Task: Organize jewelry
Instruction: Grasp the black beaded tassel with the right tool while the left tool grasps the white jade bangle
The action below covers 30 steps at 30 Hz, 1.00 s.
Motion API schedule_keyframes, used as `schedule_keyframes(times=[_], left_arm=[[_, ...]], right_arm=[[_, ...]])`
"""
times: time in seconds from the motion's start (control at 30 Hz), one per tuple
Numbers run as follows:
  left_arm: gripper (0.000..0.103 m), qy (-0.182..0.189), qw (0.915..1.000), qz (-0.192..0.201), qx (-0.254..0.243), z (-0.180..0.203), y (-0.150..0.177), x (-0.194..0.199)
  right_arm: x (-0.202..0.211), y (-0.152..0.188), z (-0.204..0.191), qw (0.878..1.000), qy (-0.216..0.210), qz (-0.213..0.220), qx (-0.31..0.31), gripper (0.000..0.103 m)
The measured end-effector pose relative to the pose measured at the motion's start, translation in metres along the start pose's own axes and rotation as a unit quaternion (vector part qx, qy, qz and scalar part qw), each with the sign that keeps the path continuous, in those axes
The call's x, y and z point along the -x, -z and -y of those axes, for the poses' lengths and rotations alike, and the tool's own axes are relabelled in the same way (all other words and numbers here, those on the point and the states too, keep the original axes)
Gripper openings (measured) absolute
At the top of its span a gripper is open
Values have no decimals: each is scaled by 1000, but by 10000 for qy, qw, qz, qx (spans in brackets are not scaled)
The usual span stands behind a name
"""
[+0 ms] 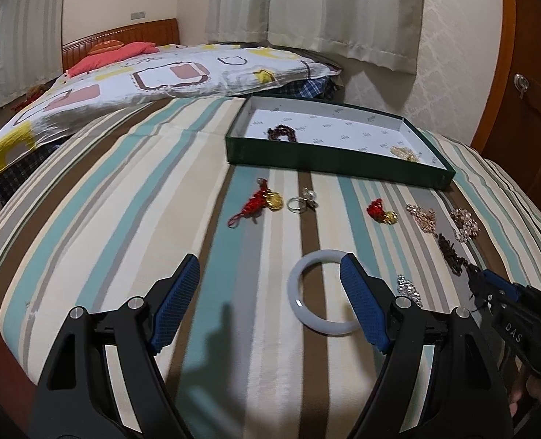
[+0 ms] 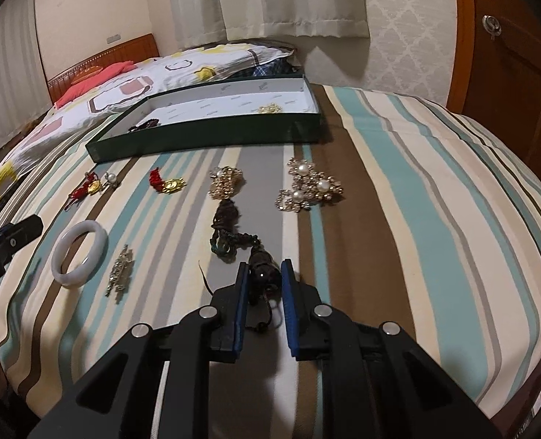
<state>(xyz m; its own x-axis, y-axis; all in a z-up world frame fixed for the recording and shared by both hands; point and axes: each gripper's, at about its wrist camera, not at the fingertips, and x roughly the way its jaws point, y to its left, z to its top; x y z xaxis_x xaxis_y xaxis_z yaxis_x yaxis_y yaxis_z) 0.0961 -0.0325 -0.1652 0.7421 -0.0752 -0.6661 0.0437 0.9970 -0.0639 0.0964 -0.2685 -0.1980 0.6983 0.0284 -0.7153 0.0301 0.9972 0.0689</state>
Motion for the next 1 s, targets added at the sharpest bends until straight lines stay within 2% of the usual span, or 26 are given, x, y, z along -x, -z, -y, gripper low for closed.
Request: schedule_keyframes(times=[0.27, 0.5, 1.0], left_arm=[[81, 208, 9995, -72, -225, 21, 4, -10], [81, 192, 9985, -292, -419, 32, 9, -27], [84, 161, 9974, -471, -524, 37, 13, -41]], right_arm=[[0, -1, 6, 10000, -61, 28, -57, 18], [0, -2, 7, 9999, -93, 39, -67, 18], [1, -2, 5, 9999, -106, 45, -40, 18]])
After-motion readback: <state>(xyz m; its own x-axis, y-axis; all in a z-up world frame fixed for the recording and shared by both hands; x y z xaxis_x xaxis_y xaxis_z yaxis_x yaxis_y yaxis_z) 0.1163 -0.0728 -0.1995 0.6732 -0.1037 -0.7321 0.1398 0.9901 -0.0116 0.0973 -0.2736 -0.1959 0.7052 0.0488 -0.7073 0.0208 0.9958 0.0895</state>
